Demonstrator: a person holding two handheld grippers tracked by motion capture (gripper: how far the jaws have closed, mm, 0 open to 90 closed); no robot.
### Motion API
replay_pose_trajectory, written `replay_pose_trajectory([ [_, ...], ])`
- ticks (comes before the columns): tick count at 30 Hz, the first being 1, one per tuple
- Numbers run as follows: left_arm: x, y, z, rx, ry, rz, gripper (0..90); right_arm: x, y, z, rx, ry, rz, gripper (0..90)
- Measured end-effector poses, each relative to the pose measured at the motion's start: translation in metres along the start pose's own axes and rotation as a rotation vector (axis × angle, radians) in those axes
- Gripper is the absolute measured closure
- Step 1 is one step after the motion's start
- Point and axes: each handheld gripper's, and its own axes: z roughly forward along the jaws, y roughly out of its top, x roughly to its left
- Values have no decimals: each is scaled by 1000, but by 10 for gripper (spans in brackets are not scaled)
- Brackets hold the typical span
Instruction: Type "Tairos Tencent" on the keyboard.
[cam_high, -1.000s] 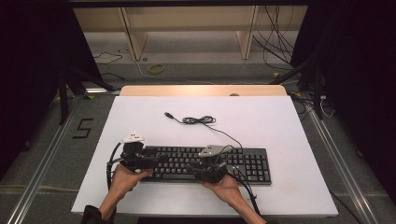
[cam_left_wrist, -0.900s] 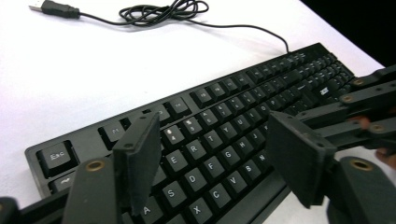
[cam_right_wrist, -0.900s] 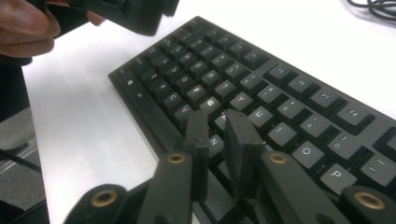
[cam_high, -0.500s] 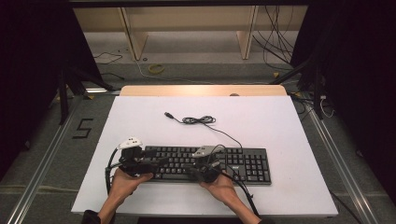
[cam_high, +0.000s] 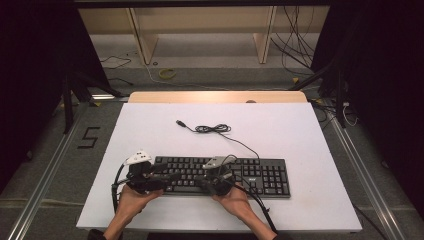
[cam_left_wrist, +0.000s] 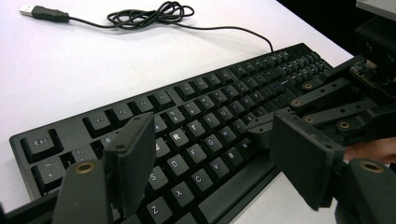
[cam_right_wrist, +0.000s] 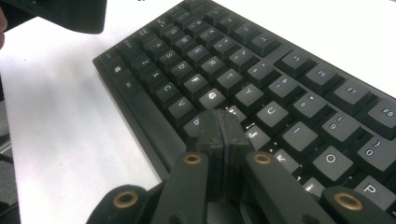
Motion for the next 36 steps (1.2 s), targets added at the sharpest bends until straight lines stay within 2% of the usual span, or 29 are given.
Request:
replay_pose_trajectory([
  [9, 0, -1, 0, 2, -4, 0, 309, 0, -1, 5, 14, -8, -3, 900],
  [13, 0, -1, 0, 1, -1, -3, 310, 3, -2, 7, 27, -28, -22, 900],
  [18, 1, 0, 0, 3, 6, 1, 311, 3, -2, 6, 26, -26, -3, 900],
  [25, 3, 0, 2, 7, 11, 0, 311, -3, -1, -9, -41, 2, 38, 816],
  [36, 1, 4, 5, 21, 16, 13, 316, -10, -4, -29, -96, 15, 52, 701],
])
